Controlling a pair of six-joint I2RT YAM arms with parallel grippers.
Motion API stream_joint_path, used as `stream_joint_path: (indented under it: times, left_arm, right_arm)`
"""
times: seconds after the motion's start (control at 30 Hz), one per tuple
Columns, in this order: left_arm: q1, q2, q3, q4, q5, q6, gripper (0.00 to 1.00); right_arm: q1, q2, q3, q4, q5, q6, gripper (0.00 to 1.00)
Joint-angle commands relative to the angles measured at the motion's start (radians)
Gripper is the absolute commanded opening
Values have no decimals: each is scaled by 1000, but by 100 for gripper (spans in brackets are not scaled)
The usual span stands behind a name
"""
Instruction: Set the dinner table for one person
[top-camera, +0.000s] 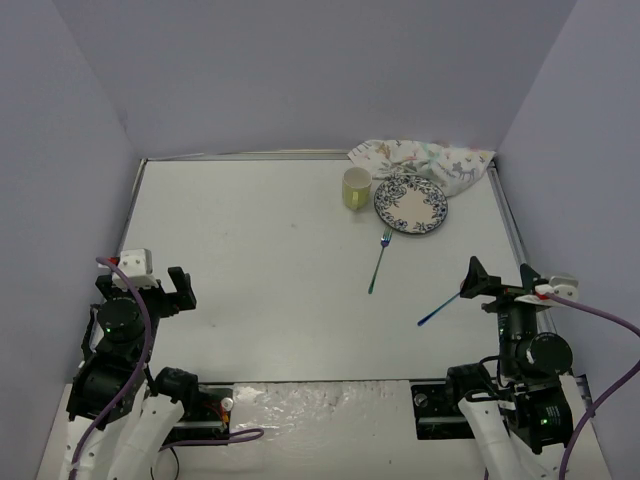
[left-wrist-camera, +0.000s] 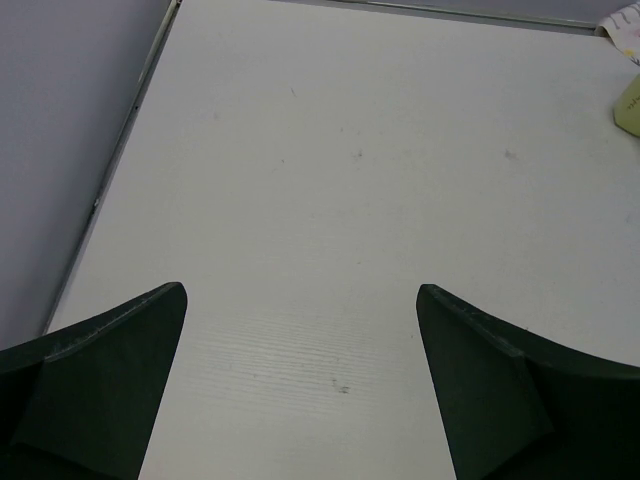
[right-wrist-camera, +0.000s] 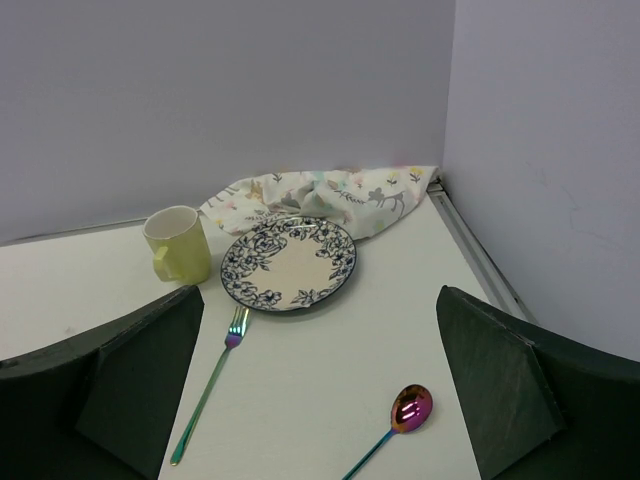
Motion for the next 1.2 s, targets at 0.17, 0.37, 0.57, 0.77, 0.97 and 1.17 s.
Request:
stream_joint_path:
  times: [0.17, 0.37, 0.57, 0.77, 0.97, 1.17]
  left_arm:
    - [-4, 135, 60, 28, 2, -89, 97]
    - [-4, 348, 161, 23, 48, -116, 97]
    - [-1, 503, 232, 107, 100, -123, 97]
    - [4, 555, 229, 156, 98, -107, 97]
    - [23, 551, 175, 157, 95, -120, 97]
    - [35, 571, 170, 130, 71, -119, 97]
  right_arm:
    - [5, 218, 90, 74, -39, 23, 100]
    - [6, 588, 249, 86, -4, 149, 100]
    - [-2, 1090, 519, 90, 52, 282, 100]
    - [-69, 1475, 786, 133, -9, 214, 100]
    - [-138, 1776, 1027, 189, -129, 85, 100]
    - [-152, 2046, 1223, 266, -166, -20, 100]
